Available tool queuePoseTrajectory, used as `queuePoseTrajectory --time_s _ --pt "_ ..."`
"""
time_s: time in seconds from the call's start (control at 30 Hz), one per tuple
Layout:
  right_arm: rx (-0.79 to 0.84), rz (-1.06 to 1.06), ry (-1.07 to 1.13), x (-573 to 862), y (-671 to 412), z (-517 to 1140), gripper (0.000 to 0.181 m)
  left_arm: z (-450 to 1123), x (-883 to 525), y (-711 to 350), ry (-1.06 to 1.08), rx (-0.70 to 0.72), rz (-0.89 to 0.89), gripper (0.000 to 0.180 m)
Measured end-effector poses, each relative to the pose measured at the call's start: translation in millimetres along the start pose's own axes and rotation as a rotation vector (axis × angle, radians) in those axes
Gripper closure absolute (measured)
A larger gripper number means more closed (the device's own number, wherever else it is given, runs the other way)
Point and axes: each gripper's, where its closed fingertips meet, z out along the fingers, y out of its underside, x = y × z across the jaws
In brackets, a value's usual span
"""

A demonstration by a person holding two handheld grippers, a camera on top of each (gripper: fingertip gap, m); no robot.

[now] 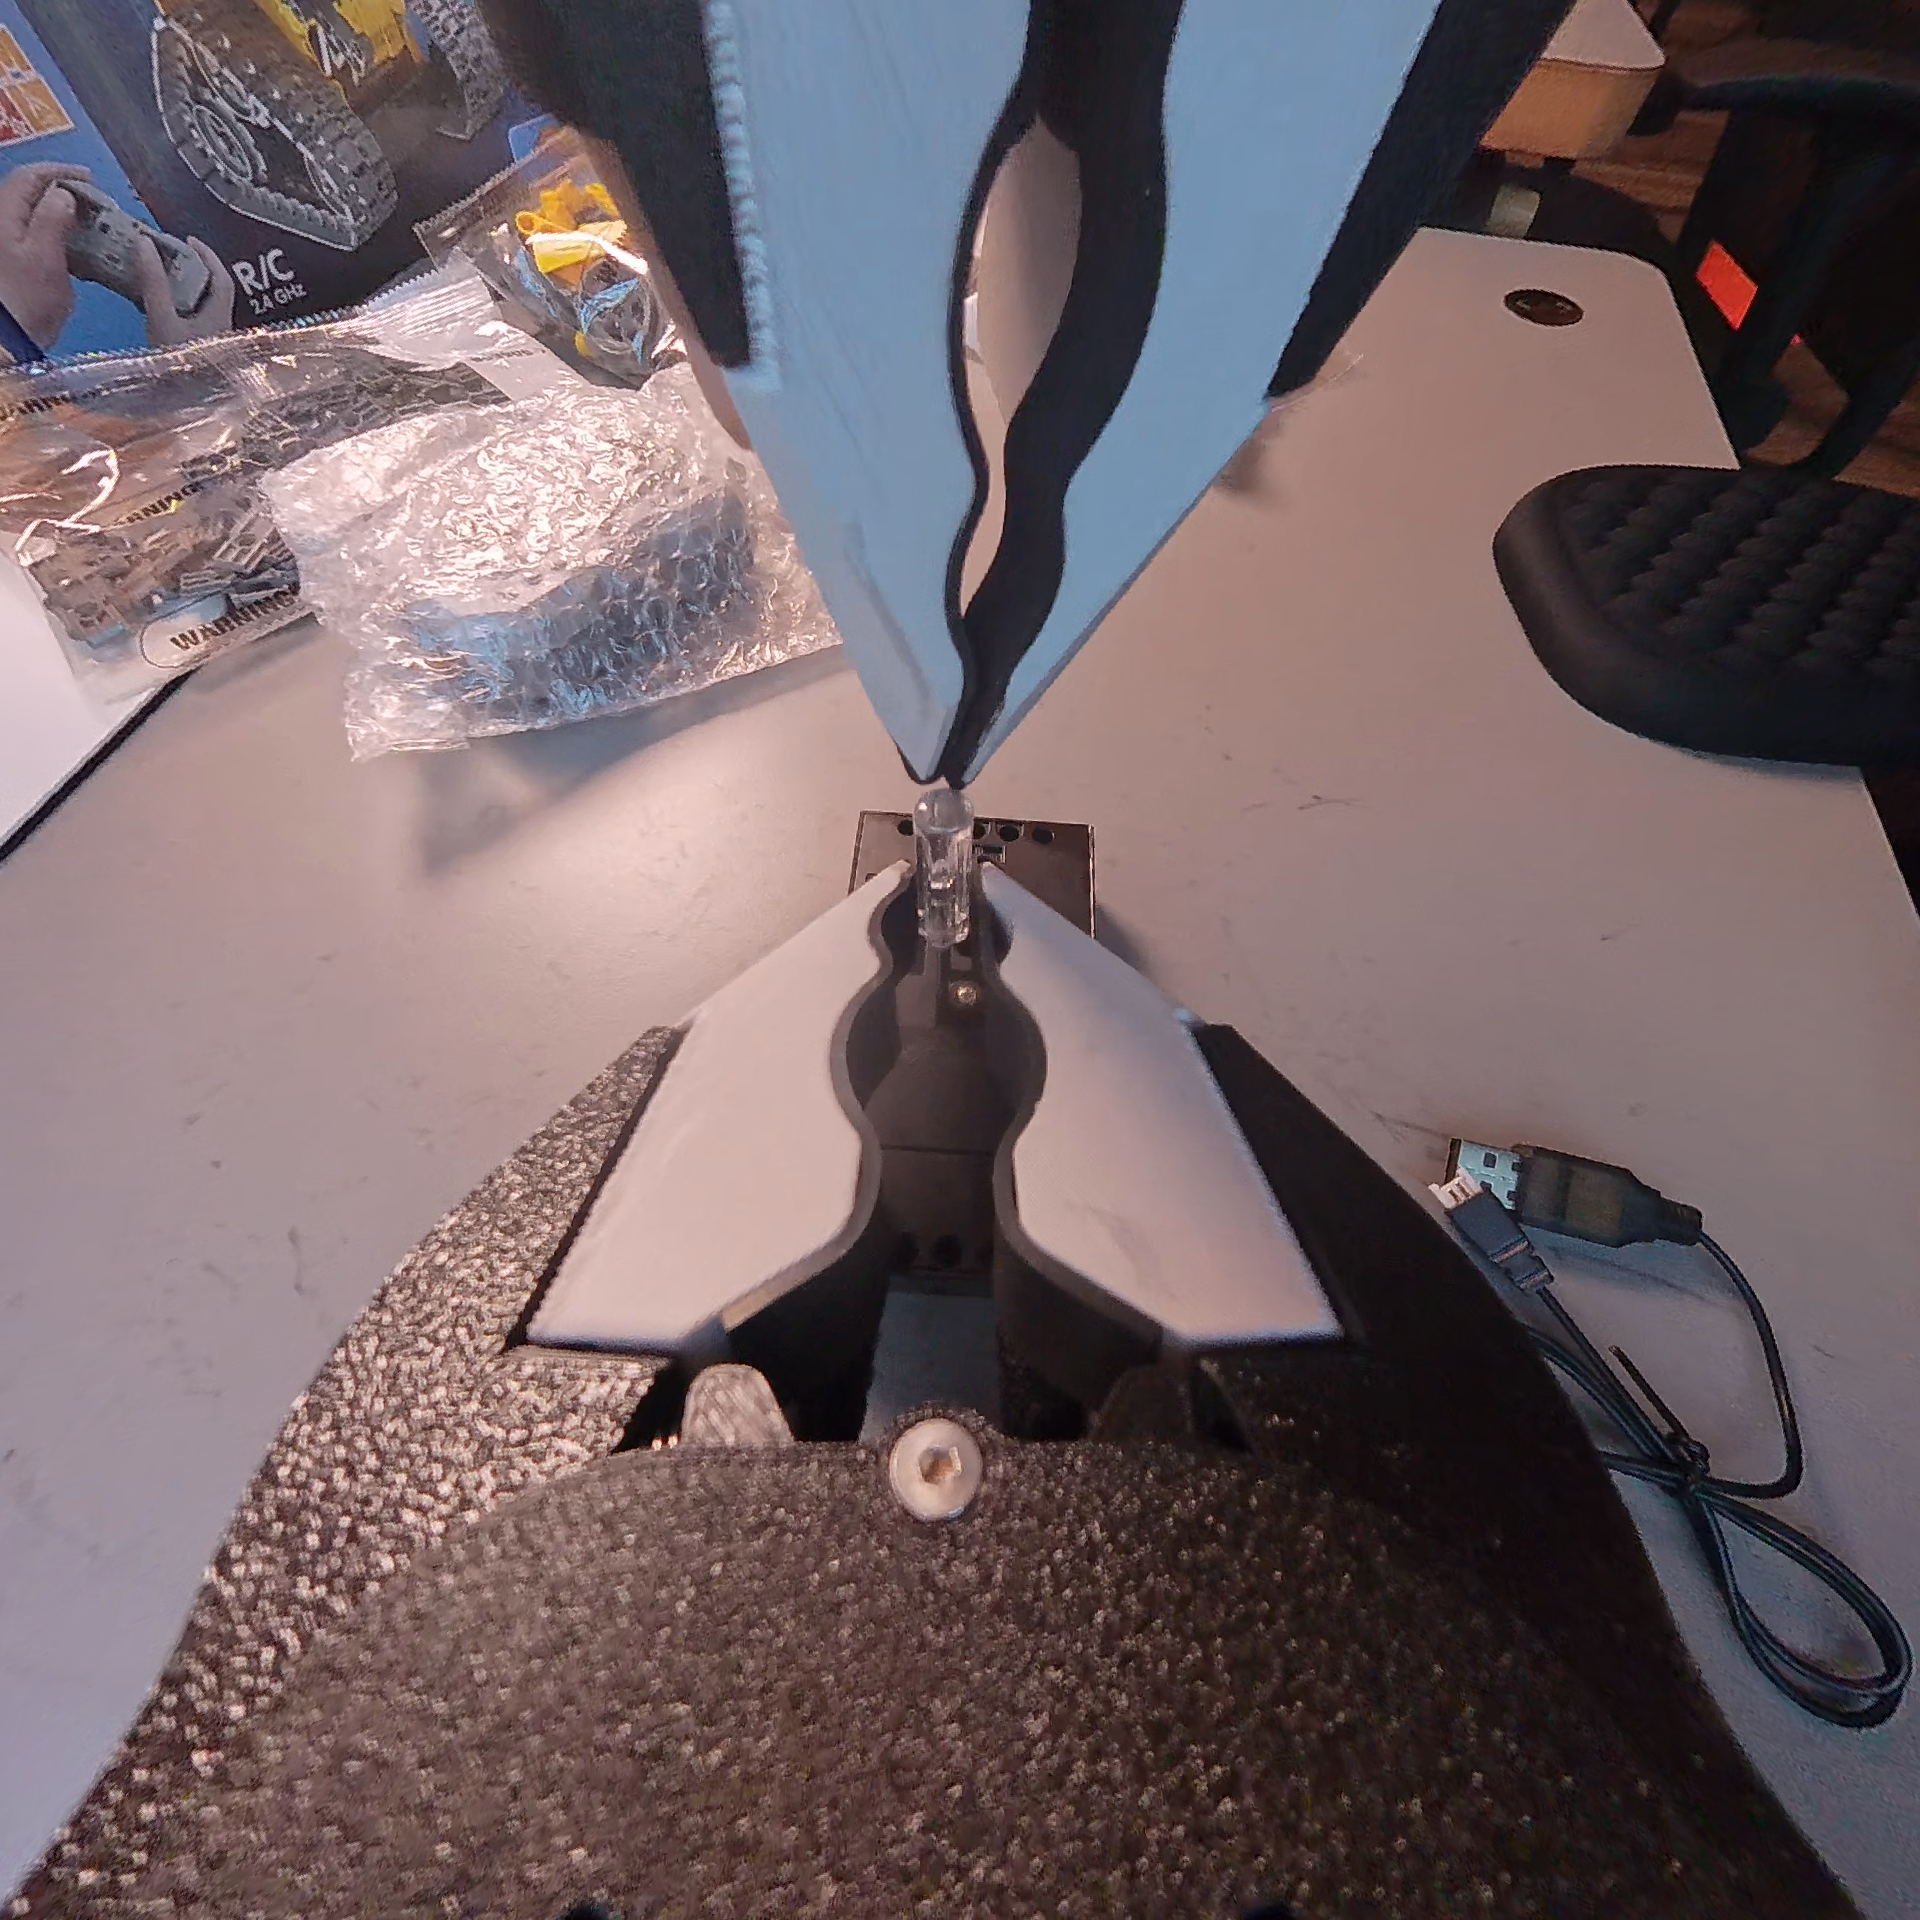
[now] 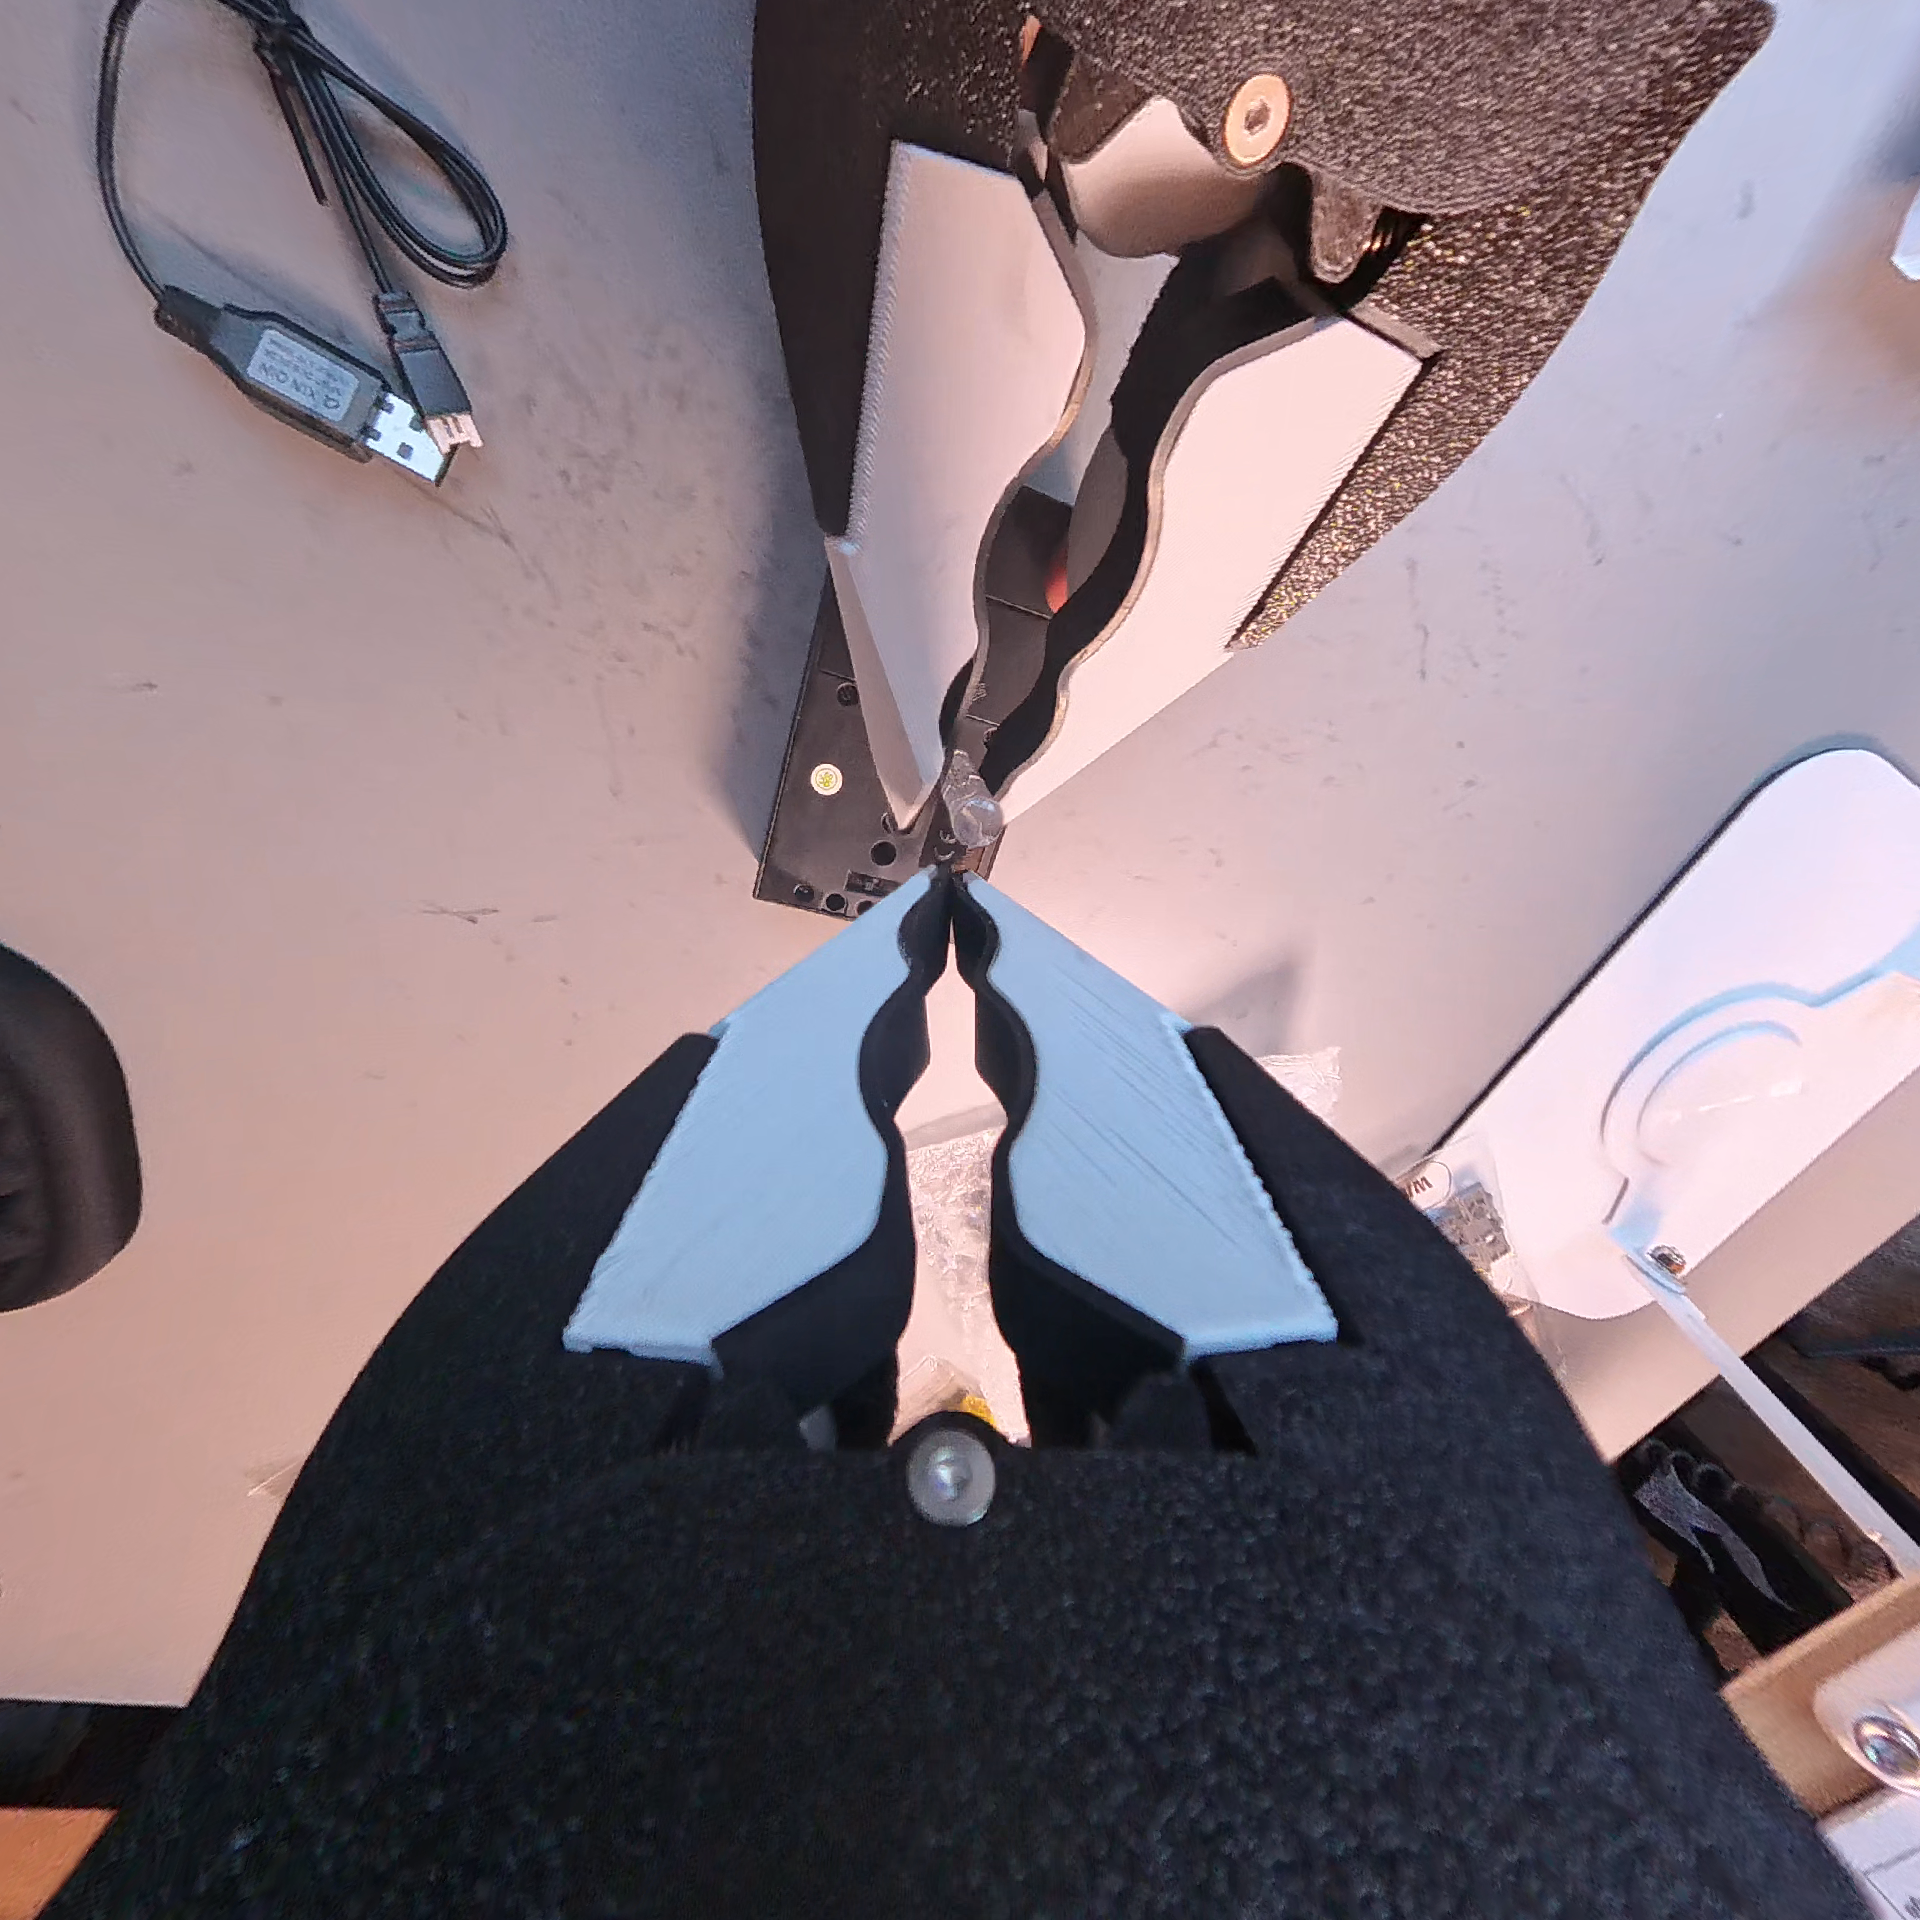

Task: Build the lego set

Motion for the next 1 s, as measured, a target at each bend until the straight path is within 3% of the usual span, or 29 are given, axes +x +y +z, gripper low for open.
queuePoseTrajectory --time_s 0.1,0.2,0.3,0.47,0.8,0.93,1.0 --pt "0.028 0.057 0.011 5.8 -1.2 -10.3 0.181 0.1 -0.6 -0.1 0.0 0.0 -0.006 0.172" --pt "0.08 0.138 0.022 11.3 -3.7 -18.6 0.162 0.5 -0.8 -0.2 -0.002 0.0 -0.003 0.172" --pt "0.125 0.187 0.017 8.9 -9.2 -17.3 0.157 1.2 -0.7 -0.4 -0.006 -0.001 0.005 0.172" --pt "0.14 0.187 0.032 6.2 -13.3 -10.4 0.181 1.6 -2.3 -0.3 -0.013 -0.004 0.001 0.172" --pt "0.171 0.186 0.029 4.9 -14.9 -20.4 0.181 3.2 -0.5 -0.9 -0.01 -0.005 0.008 0.172" --pt "0.137 0.224 0.019 4.2 -9.2 -15.0 0.161 3.9 0.0 -1.2 -0.01 -0.006 0.012 0.172" --pt "0.136 0.216 0.006 0.3 -9.5 -9.3 0.171 4.1 0.5 -1.1 -0.009 -0.007 0.014 0.172"
